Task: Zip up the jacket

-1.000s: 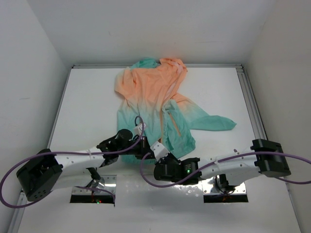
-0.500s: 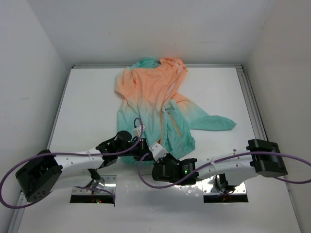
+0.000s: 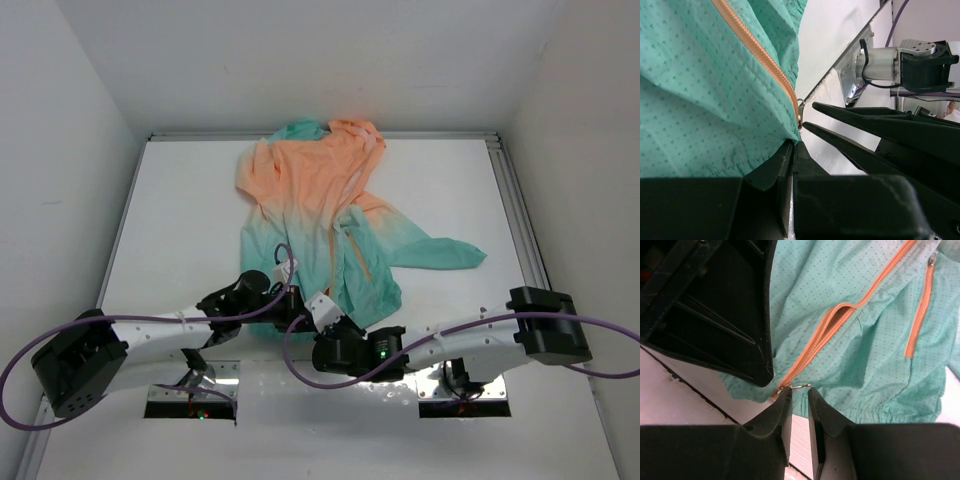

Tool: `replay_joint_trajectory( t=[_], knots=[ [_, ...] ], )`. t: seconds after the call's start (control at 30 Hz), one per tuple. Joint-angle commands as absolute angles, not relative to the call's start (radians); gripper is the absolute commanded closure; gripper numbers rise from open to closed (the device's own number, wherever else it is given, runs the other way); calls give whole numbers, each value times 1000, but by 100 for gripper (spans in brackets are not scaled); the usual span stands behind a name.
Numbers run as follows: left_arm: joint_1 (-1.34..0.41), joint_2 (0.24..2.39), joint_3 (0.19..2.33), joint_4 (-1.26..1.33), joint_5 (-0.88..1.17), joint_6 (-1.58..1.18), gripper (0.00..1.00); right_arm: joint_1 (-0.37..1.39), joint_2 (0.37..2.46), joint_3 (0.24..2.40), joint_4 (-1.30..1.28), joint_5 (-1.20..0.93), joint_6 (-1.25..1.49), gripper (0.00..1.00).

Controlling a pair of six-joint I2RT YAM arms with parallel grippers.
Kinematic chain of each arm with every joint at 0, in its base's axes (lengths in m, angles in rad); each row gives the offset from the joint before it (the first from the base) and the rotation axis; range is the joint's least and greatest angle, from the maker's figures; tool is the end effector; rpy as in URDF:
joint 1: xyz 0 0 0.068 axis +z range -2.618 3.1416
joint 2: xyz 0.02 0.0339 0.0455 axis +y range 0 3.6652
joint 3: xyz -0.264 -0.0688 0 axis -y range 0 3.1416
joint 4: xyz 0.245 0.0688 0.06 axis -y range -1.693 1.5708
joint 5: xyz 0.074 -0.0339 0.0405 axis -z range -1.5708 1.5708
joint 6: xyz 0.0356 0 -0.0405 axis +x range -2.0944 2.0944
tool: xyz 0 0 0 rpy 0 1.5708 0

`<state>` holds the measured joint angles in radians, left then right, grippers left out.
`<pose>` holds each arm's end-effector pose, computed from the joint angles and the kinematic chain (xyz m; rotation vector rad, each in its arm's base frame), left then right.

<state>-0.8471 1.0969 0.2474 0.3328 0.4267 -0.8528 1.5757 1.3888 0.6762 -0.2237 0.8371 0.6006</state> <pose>0.1207 -0.1588 0.1515 0.2930 2.3787 -1.3796 0.0252 0.2550 0.1796 -0.7207 2.0211 0.1791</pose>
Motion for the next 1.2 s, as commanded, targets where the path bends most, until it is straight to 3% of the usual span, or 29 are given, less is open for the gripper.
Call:
replay_joint_trajectory(
  t=[0.0, 0.27, 0.37, 0.5, 0.63, 0.77, 0.87, 1.07, 1.17],
  knots=[
    [-836, 1077, 244, 390, 439, -861, 100, 2003, 1347, 643, -135, 827, 584, 82],
    [-836, 1072, 239, 394, 439, -856, 100, 2002, 1270, 585, -138, 825, 623, 91],
    [-836, 1062, 210, 428, 455, -856, 100, 2000, 1113, 466, -28, 787, 621, 82],
    [-836, 1048, 152, 508, 495, -876, 100, 1929, 795, 171, 424, 638, 627, 61],
    [-836, 1035, 121, 514, 486, -876, 100, 1913, 609, 74, 444, 658, 742, 58],
    [-836, 1019, 121, 518, 488, -877, 100, 1911, 627, 63, 451, 692, 827, 58],
    [-836, 1006, 123, 520, 485, -879, 100, 1901, 655, 2, 599, 696, 828, 58],
    [-836, 989, 123, 525, 492, -882, 100, 1623, 627, -121, 716, 399, 890, 57],
    [-836, 982, 112, 546, 503, -893, 100, 1620, 612, -74, 614, 367, 835, 54]
  ],
)
